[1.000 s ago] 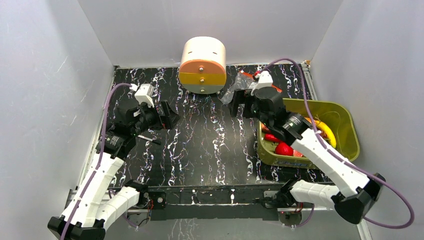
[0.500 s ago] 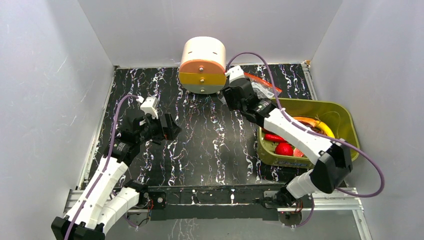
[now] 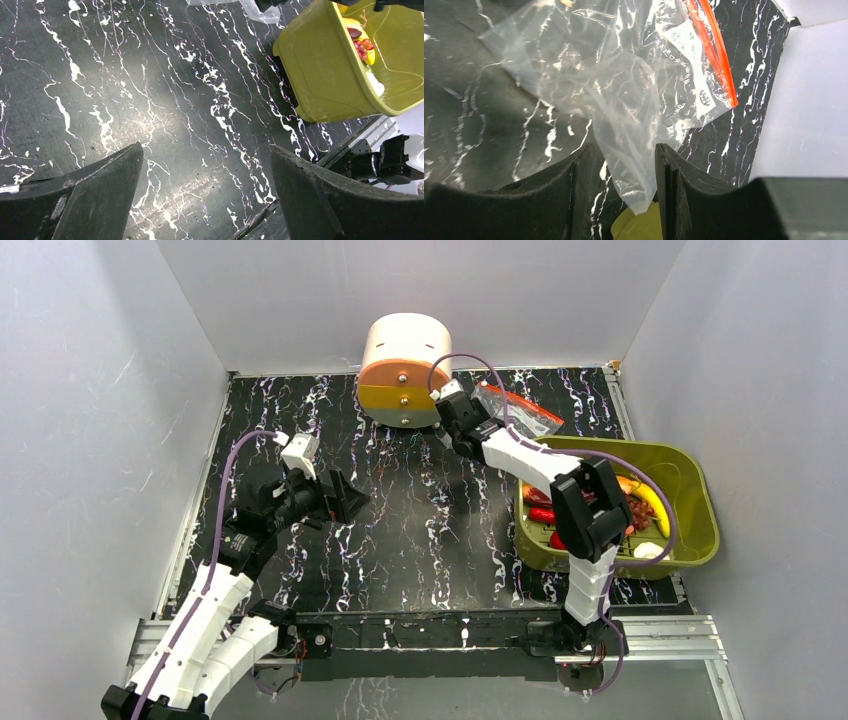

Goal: Place the food in the zip-top bag and seal the zipper
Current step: Pick up the zipper food storage bag at the center of the board.

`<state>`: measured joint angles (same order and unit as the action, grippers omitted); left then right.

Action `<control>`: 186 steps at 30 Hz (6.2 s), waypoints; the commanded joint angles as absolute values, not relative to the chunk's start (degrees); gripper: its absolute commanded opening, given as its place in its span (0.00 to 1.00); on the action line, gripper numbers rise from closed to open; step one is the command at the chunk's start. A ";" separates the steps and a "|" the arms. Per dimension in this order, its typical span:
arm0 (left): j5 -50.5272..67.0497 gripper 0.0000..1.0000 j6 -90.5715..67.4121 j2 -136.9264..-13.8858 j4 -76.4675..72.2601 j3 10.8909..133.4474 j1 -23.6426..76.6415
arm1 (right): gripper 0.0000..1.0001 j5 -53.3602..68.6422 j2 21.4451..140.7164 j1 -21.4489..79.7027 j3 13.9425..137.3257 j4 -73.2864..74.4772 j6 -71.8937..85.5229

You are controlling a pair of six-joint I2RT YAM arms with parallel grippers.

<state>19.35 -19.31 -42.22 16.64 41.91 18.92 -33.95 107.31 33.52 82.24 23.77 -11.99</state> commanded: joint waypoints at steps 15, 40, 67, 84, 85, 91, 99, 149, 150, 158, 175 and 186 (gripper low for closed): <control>16.40 0.98 -19.10 -37.95 15.90 41.27 18.63 | 0.13 -32.37 113.07 29.31 88.86 23.41 -14.55; 28.75 0.97 -16.48 -34.33 7.23 36.51 18.63 | 0.00 -0.89 91.80 35.80 87.30 40.67 2.07; 45.44 0.95 0.62 -41.48 4.02 43.73 18.72 | 0.00 51.32 65.42 36.21 66.19 18.67 17.10; 51.67 0.88 4.35 -41.64 -2.17 39.43 18.81 | 0.00 58.90 64.54 36.15 61.88 18.61 13.58; 51.80 0.88 3.42 -41.25 -4.24 38.56 18.85 | 0.00 58.93 64.71 36.18 61.88 18.61 13.55; 53.87 0.63 1.38 -39.67 -9.72 34.04 18.83 | 0.00 58.80 65.04 36.18 61.40 18.29 13.24; 55.12 0.00 0.45 -40.40 -10.18 35.03 18.81 | 0.00 53.26 66.53 36.18 63.25 22.04 10.89; 14.60 0.00 -38.72 -43.01 6.42 49.84 18.81 | 0.87 34.19 53.15 36.22 39.56 -12.16 20.96; 13.12 0.00 -39.89 -42.92 6.33 49.78 18.82 | 0.90 34.02 51.72 36.19 38.20 -13.31 20.32; 12.57 0.00 -41.46 -43.85 8.39 54.19 18.81 | 0.87 31.74 45.46 36.25 33.67 -19.53 17.11; 17.32 0.00 -46.16 -42.35 8.93 56.54 18.82 | 0.57 30.71 51.33 36.24 32.20 -24.51 15.02; 11.13 0.53 -34.62 -41.62 15.07 57.62 18.82 | 0.00 25.25 51.87 36.19 38.71 -16.13 26.00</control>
